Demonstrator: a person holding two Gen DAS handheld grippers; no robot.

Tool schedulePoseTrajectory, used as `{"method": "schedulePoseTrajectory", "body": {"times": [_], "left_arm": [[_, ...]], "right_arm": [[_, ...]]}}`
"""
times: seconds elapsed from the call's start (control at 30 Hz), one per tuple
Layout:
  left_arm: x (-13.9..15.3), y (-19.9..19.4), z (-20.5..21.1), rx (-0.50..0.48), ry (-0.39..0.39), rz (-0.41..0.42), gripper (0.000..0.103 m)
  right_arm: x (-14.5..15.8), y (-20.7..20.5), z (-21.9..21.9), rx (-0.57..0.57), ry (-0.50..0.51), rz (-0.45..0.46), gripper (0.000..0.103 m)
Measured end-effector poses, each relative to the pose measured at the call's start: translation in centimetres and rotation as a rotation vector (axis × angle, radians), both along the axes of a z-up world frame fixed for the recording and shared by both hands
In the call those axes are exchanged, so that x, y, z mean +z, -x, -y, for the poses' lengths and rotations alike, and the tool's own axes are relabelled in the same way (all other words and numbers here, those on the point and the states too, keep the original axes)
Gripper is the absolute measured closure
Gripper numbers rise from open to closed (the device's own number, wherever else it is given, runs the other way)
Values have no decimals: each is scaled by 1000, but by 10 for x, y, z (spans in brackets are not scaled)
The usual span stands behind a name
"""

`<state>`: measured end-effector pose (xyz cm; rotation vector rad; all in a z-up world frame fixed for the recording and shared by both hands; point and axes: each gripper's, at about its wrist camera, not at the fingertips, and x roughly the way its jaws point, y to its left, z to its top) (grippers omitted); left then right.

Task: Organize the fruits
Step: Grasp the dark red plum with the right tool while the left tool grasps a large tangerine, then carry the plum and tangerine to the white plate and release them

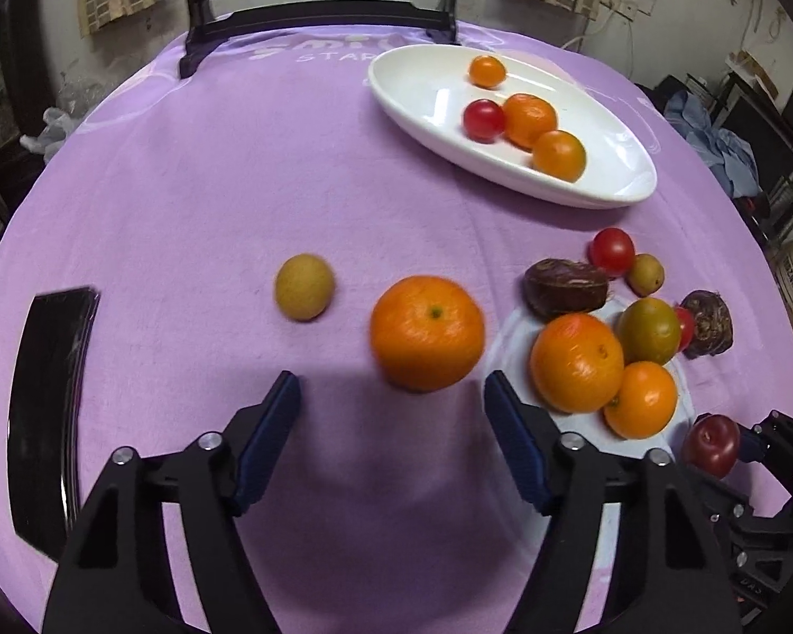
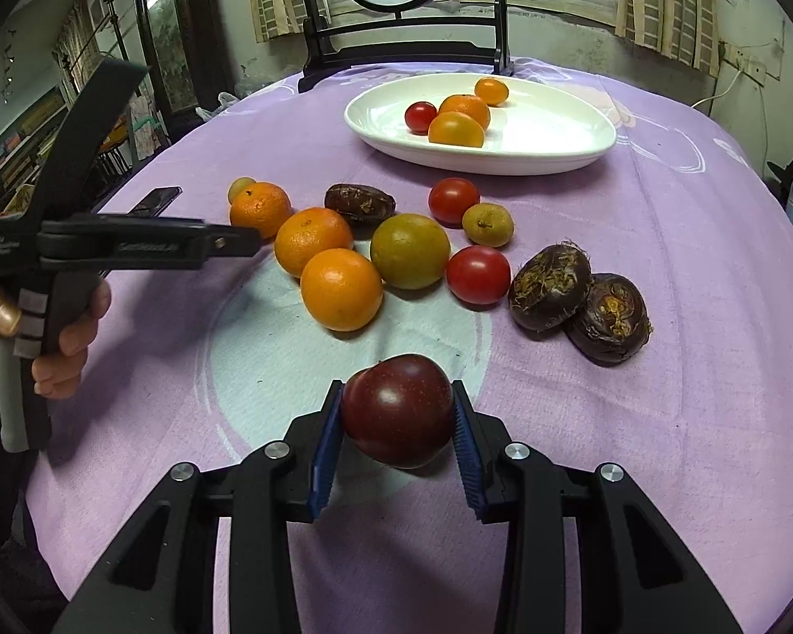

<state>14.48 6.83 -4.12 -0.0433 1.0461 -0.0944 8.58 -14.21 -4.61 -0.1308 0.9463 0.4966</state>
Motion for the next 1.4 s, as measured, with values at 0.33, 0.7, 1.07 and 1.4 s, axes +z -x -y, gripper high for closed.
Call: {"method": "schedulePoseTrajectory", "body": {"times": [0.33,0.7,1.07,1.4], "left_arm": [[-2,-20,20,-17,-57,12,60],[52,24,43,-129,-34,120,60],[95,-34,62,-104,-63,249,60],[39,-132,52,2,-73,73,60]], "right_arm": [[1,4,5,-6,-17,-7,64],[33,5,20,-20,-58,62,64],[93,-68,21,-61,-77,219,64],[48,-168,-7,-118,19,97,64]]}}
